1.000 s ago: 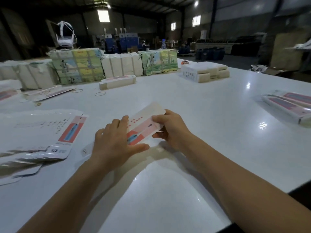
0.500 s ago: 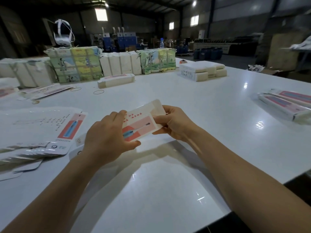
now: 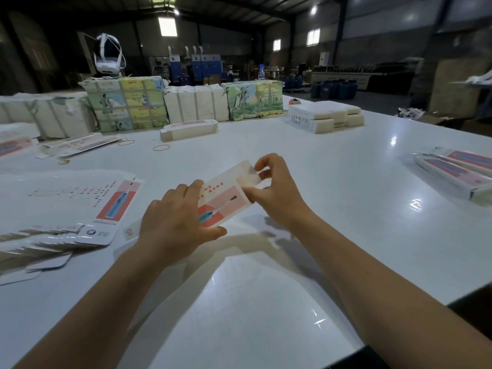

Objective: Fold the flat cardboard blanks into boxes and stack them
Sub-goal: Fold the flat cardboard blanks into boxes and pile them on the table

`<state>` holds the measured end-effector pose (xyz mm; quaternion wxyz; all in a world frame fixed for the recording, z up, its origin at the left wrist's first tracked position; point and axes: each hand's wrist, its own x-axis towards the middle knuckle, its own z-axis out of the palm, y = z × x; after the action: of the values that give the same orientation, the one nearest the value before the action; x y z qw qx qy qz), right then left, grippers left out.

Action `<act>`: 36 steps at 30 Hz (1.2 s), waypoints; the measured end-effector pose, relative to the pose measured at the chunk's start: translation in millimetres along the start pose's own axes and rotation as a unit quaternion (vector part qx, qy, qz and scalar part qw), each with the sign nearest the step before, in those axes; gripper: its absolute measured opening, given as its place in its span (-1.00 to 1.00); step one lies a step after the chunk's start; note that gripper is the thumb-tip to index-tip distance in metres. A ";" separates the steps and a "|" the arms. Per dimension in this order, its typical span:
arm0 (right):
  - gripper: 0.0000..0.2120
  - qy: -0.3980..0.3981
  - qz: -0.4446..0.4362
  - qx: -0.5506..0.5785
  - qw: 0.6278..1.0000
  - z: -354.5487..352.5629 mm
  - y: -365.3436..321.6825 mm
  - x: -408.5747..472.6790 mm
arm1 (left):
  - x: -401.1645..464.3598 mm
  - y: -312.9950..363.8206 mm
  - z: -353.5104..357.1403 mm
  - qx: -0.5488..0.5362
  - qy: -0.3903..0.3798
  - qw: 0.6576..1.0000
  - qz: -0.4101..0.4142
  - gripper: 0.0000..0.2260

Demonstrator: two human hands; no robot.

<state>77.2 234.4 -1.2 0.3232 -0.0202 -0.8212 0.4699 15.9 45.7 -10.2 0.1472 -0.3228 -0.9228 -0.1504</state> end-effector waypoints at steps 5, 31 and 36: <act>-0.82 -0.099 0.036 -0.063 0.992 -1.2 -2.2 2.2 | 0.3 -1.9 2.9 0.014 -0.002 1.000 -0.019 -0.16; -0.69 0.017 0.054 0.139 0.989 15.9 -15.1 -13.3 | -0.6 4.6 -12.3 -0.014 0.053 0.998 -0.022 -0.43; -0.74 0.159 0.061 0.062 0.983 22.6 -11.4 -20.2 | 2.2 -7.6 -13.4 -0.043 0.011 0.998 -0.051 -0.44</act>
<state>83.8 204.1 -10.6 0.4209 -0.1252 -0.7260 0.5293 11.8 36.3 1.4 0.1357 -0.2799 -0.9288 -0.2013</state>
